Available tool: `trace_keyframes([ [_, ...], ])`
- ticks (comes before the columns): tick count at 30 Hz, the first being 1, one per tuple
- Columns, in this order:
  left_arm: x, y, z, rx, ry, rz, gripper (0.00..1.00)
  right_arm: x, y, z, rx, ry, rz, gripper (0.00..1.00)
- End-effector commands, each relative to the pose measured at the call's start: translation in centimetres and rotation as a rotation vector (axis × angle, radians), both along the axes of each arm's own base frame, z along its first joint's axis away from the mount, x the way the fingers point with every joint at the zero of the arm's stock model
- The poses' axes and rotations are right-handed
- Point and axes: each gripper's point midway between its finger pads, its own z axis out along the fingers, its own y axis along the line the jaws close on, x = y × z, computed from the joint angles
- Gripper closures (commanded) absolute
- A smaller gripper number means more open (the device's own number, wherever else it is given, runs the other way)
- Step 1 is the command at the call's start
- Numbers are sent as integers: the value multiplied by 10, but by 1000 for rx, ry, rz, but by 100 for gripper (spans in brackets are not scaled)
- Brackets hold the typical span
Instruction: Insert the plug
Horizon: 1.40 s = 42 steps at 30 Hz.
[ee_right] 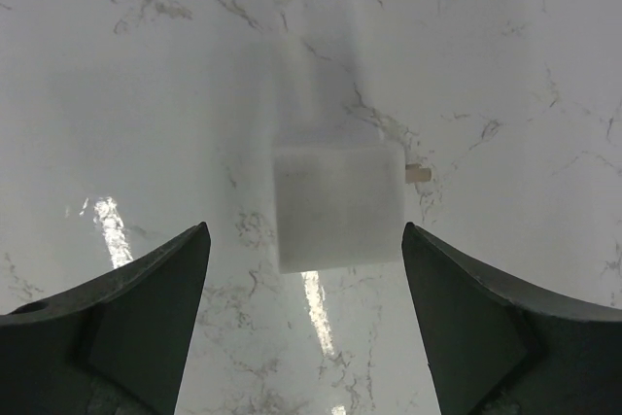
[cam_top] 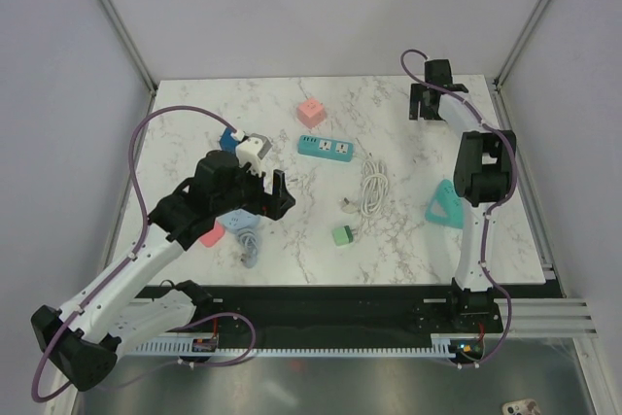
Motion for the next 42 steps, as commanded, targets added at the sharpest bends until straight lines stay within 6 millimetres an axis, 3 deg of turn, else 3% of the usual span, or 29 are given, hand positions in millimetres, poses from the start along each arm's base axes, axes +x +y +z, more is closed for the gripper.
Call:
trace_keyframes([
  [1,11,-1,10,8,-66,-6,0,11,-11,7,-48,-7,47,12],
  [11,8,-7,12,-16,-66,-31,1,11,-20,-22,-35,52,80,18],
  [14,6,-9,14,-19,-81,-63,1,12,-18,-23,-18,51,86,24],
  [16,4,-13,17,-36,-93,-89,2,13,-16,-19,-4,39,85,38],
  [18,4,-15,17,-45,-97,-94,3,14,-7,-8,39,19,110,55],
  [21,8,-16,9,-27,-83,-94,4,10,13,21,168,-33,102,69],
  [22,10,-18,5,-13,-63,-95,4,1,35,19,292,-21,137,72],
  [23,11,-19,5,-12,-55,-95,4,-2,49,47,357,-73,166,75],
  [24,11,-19,7,-12,-55,-96,4,-8,63,58,434,-89,198,81],
  [25,13,-20,11,-16,-63,-93,4,-32,86,47,557,-42,246,84],
  [26,13,-20,18,-26,-83,-94,4,-35,105,90,644,-145,280,86],
  [27,14,-20,25,-36,-106,-92,2,-47,119,99,699,-162,316,88],
  [28,16,-20,34,-48,-134,-88,1,-74,131,83,758,-115,322,89],
  [29,19,-21,48,-70,-180,-86,0,-90,158,129,851,-203,427,89],
  [30,21,-22,56,-81,-208,-90,0,-105,170,138,906,-210,462,90],
  [31,24,-22,68,-91,-249,-87,0,-130,181,126,967,-166,475,90],
  [32,28,-25,82,-112,-303,-86,0,-150,200,167,1055,-232,568,90],
  [33,26,-30,89,-120,-352,-139,0,-166,210,177,1101,-230,609,91],
  [34,25,-33,93,-84,-439,-212,0,-189,224,171,1149,-190,640,91],
  [35,23,-37,97,-76,-514,-268,0,-211,236,203,1191,-250,759,91],
  [36,14,-43,106,-115,-609,-333,0,-228,245,213,1257,-230,778,91],
  [37,11,-44,110,-84,-720,-392,0,-247,252,209,1302,-197,799,91],
  [38,6,-46,113,-92,-781,-425,0,-270,265,231,1324,-234,910,90],
  [39,0,-46,109,-96,-823,-456,0,-286,270,239,1379,-192,923,90],
  [40,-1,-47,123,-104,-912,-457,0,-300,277,237,1403,-166,942,90],
  [42,-9,-49,127,-116,-955,-503,0,-321,278,261,1449,-199,985,90],
])
